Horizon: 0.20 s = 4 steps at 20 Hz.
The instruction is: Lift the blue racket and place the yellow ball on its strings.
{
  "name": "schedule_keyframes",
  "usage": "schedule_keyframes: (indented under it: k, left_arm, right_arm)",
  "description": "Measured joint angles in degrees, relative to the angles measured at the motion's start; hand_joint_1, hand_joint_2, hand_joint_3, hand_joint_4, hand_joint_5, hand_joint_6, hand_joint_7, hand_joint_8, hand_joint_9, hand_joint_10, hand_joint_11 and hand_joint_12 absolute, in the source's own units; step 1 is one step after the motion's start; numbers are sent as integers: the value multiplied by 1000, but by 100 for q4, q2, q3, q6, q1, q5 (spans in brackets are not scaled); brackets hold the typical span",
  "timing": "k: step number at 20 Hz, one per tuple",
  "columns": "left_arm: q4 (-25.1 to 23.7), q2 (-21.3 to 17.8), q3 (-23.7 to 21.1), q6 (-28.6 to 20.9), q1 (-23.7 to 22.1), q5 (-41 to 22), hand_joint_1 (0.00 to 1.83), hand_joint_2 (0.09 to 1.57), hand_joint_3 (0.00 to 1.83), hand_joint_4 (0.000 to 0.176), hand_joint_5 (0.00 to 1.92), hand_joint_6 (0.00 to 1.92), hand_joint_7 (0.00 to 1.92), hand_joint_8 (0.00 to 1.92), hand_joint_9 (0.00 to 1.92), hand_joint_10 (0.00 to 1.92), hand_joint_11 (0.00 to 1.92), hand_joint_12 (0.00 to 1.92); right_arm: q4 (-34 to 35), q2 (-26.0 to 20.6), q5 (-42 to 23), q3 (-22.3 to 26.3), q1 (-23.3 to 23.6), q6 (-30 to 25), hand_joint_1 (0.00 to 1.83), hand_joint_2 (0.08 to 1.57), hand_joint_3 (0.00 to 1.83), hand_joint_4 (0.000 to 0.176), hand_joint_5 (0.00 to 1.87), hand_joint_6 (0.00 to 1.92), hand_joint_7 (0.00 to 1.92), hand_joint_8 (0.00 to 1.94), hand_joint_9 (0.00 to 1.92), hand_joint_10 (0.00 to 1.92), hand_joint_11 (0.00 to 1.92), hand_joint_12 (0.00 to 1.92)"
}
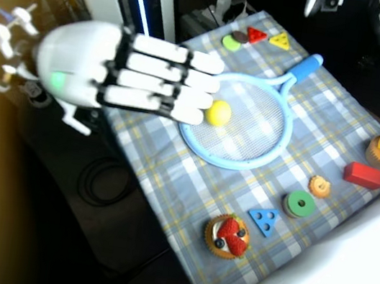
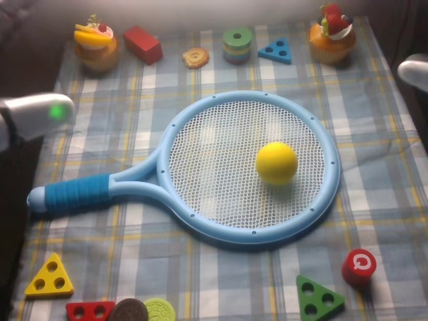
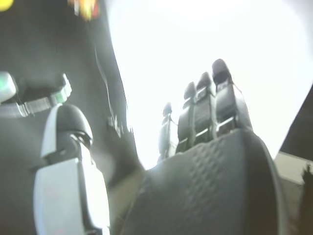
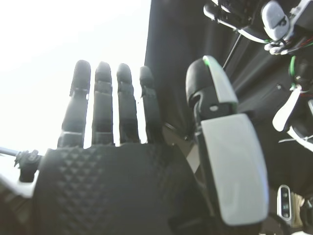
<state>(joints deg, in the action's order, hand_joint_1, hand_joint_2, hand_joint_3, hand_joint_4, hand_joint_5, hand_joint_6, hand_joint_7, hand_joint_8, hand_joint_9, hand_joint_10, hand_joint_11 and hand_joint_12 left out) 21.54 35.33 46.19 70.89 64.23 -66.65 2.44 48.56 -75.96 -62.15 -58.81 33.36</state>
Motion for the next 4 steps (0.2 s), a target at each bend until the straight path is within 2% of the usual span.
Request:
schedule_keyframes:
  k: [1, 2, 3, 4]
  left_arm:
    - [-61, 2, 79, -378, 26, -122, 811, 937, 0, 156, 28, 3, 54, 16, 30, 11, 40, 22]
    - [-59, 15, 140, -662, 55, -249, 826, 953, 0, 124, 31, 4, 61, 16, 34, 12, 51, 26]
    - [-61, 61, 210, -984, 136, -459, 839, 991, 15, 91, 38, 6, 61, 14, 48, 15, 85, 43]
    - [-70, 127, 264, -1357, 247, -640, 836, 1002, 18, 108, 44, 7, 70, 15, 65, 20, 113, 58]
  right_arm:
    - [216, -2, -271, 70, -190, 63, 657, 1279, 0, 0, 325, 0, 374, 2, 376, 4, 122, 584]
    - [356, 0, -466, 122, -321, 68, 657, 1265, 1, 0, 354, 0, 406, 1, 424, 2, 216, 487]
    - [507, 0, -699, 188, -483, 68, 675, 1255, 0, 0, 365, 1, 441, 9, 473, 14, 247, 469]
    - [658, 2, -879, 210, -684, 68, 704, 1276, 5, 0, 339, 0, 439, 5, 482, 13, 233, 457]
